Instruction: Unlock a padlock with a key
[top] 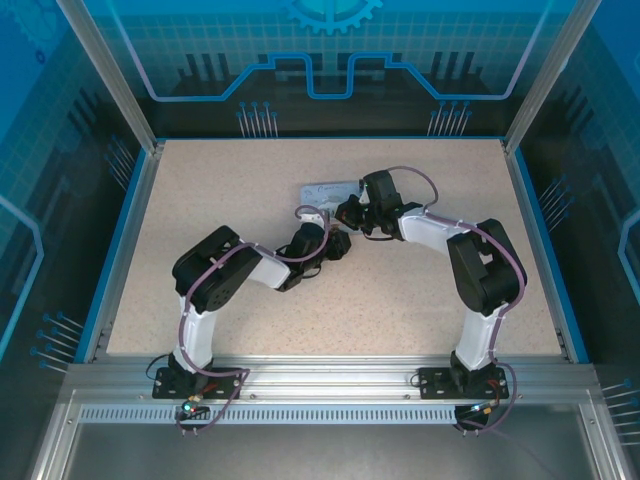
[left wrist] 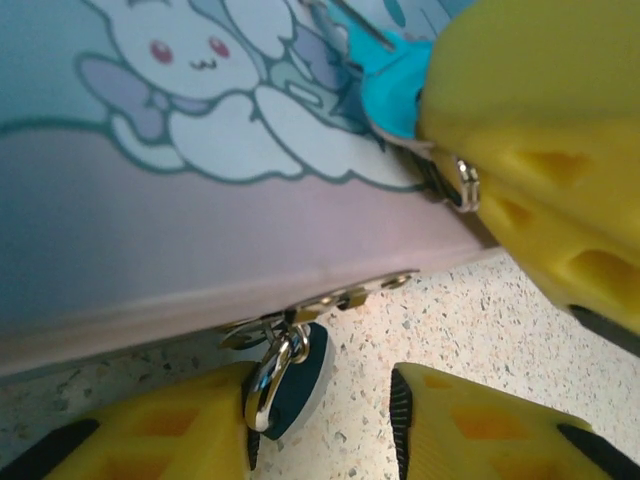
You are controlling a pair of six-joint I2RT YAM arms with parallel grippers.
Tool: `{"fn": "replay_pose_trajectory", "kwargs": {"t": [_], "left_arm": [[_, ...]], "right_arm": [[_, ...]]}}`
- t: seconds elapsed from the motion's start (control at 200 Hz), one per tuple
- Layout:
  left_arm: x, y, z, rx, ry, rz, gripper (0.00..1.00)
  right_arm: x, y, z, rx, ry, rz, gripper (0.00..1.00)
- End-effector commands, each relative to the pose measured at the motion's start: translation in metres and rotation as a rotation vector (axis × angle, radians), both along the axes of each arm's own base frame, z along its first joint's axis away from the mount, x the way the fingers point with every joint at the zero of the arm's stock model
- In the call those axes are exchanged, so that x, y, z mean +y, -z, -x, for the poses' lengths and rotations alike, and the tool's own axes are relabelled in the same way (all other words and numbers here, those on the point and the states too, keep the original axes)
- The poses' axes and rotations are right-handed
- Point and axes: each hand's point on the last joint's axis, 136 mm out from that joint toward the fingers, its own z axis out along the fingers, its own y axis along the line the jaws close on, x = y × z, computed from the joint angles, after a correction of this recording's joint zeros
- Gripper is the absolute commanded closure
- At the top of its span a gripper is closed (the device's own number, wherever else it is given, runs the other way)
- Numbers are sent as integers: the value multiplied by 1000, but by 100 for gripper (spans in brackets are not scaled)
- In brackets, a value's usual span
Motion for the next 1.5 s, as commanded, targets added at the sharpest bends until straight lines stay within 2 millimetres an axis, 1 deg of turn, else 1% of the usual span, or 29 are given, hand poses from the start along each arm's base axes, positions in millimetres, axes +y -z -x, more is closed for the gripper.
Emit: {"fn": "replay_pose_trajectory", "kwargs": {"t": [0.0, 0.235, 0.31, 0.435, 0.475, 0.54, 0.58, 0.705, 0.83, 0.955, 1.07, 1.181, 1.216, 1.236, 1.296, 1.361, 1.401, 1.411, 1.426, 1.496], "left_arm": [[-4, 16, 6, 41, 15, 2, 60], [-6, 14, 1, 34, 6, 8, 77], [-6, 13, 0, 32, 3, 11, 87], [-5, 11, 1, 36, 1, 14, 91], [-5, 10, 2, 38, 3, 19, 94], [-5, 8, 4, 51, 7, 30, 100], [-4, 4, 6, 57, 9, 36, 100], [-4, -7, 11, 92, 31, 82, 100], [-6, -18, 15, 151, 53, 137, 100], [-4, -24, 17, 201, 57, 189, 100], [0, -30, 17, 238, 47, 248, 100], [1, -39, 17, 252, 51, 297, 100], [2, -42, 16, 257, 49, 316, 100], [3, -43, 16, 260, 47, 327, 100], [4, -49, 14, 264, 46, 367, 100], [4, -55, 13, 272, 54, 403, 100], [4, -58, 12, 278, 57, 423, 100], [4, -59, 13, 279, 59, 425, 100], [4, -60, 12, 278, 60, 431, 100], [3, -66, 13, 282, 76, 456, 100]], "right_arm": [[-10, 32, 10, 89, -1, 47, 100], [-11, 36, 10, 94, -1, 48, 100], [-10, 36, 10, 95, -2, 47, 100], [-10, 34, 9, 92, 0, 44, 100], [-10, 33, 8, 89, 2, 42, 100], [-10, 27, 5, 81, 6, 28, 100], [-10, 24, 3, 78, 8, 21, 100], [-12, 5, -6, 48, 19, -11, 100], [-18, -26, -19, -5, 42, -56, 100], [-30, -60, -28, -63, 73, -105, 100], [-46, -84, -28, -102, 104, -151, 100], [-62, -104, -18, -131, 126, -199, 100], [-67, -105, -13, -131, 135, -212, 100], [-68, -109, -9, -140, 137, -224, 100], [-74, -107, 4, -135, 144, -240, 100], [-78, -101, 20, -119, 135, -255, 100], [-80, -92, 30, -99, 133, -264, 100], [-80, -94, 31, -101, 133, -269, 100], [-81, -83, 38, -78, 133, -270, 100], [-81, -68, 55, -46, 119, -303, 100]]}}
